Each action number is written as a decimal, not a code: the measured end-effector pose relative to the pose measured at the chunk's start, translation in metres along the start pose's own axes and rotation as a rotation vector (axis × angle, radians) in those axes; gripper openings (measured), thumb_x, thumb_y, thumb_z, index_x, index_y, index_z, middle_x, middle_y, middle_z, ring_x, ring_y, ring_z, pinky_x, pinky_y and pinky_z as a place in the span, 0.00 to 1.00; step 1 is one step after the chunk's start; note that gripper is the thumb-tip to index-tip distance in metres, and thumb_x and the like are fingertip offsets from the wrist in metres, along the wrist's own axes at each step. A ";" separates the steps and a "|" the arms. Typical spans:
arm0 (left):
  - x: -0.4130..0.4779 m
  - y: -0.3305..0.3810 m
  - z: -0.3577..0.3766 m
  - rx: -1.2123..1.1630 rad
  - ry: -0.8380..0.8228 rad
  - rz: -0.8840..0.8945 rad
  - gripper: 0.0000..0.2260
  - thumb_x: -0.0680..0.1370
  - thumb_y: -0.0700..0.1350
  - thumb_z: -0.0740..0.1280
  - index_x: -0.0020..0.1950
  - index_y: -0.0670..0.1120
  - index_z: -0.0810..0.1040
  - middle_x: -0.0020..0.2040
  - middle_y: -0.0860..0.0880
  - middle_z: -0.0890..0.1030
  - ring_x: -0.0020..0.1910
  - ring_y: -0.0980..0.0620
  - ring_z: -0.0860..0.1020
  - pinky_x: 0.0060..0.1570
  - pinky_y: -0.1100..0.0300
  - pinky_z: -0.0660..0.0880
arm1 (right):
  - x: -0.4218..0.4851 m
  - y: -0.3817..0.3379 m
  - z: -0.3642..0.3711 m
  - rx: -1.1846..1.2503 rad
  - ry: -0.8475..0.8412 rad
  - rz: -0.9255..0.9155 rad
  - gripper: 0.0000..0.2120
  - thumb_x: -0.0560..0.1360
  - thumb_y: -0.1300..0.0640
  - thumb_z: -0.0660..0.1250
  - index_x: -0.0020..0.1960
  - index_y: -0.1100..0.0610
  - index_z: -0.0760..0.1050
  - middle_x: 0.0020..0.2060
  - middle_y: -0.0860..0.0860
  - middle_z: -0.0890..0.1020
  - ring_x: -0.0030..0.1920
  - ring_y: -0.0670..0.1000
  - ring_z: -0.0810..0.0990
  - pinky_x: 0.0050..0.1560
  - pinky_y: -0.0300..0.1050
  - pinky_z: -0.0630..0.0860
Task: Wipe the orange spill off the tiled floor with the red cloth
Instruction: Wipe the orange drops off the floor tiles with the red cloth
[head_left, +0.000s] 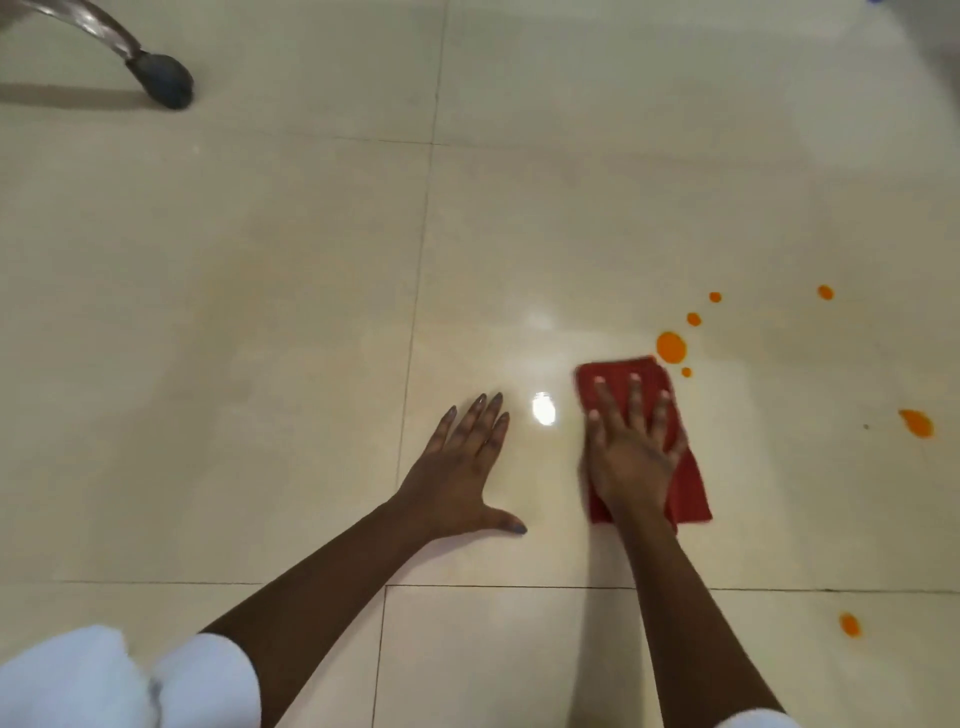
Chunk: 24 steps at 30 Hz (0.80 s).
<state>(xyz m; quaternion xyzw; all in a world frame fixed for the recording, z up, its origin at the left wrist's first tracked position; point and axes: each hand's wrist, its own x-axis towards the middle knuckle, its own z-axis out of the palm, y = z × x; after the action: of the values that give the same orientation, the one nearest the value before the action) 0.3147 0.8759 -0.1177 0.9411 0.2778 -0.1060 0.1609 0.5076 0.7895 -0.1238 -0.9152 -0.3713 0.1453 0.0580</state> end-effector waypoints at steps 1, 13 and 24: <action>0.006 0.005 -0.001 0.010 -0.020 0.027 0.54 0.66 0.76 0.57 0.75 0.45 0.33 0.72 0.49 0.27 0.69 0.51 0.23 0.69 0.54 0.26 | -0.009 0.014 0.000 0.040 0.039 0.127 0.23 0.80 0.44 0.47 0.74 0.37 0.46 0.77 0.45 0.47 0.76 0.53 0.40 0.72 0.63 0.44; 0.024 0.027 0.007 0.049 -0.070 0.049 0.56 0.62 0.80 0.53 0.71 0.47 0.26 0.71 0.49 0.23 0.69 0.50 0.22 0.68 0.48 0.25 | 0.013 0.049 -0.012 0.064 0.069 0.172 0.23 0.81 0.44 0.47 0.74 0.36 0.47 0.77 0.44 0.46 0.76 0.52 0.39 0.72 0.63 0.42; 0.087 0.039 -0.005 0.074 -0.101 0.099 0.59 0.62 0.79 0.56 0.74 0.45 0.30 0.72 0.48 0.24 0.69 0.50 0.22 0.70 0.46 0.29 | 0.071 0.058 -0.031 0.024 0.023 0.068 0.23 0.81 0.44 0.45 0.74 0.36 0.45 0.77 0.45 0.45 0.76 0.53 0.38 0.71 0.64 0.41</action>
<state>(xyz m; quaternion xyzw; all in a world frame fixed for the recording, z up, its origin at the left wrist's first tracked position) 0.4082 0.8896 -0.1282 0.9525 0.2183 -0.1552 0.1449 0.6039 0.7977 -0.1223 -0.9283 -0.3374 0.1408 0.0682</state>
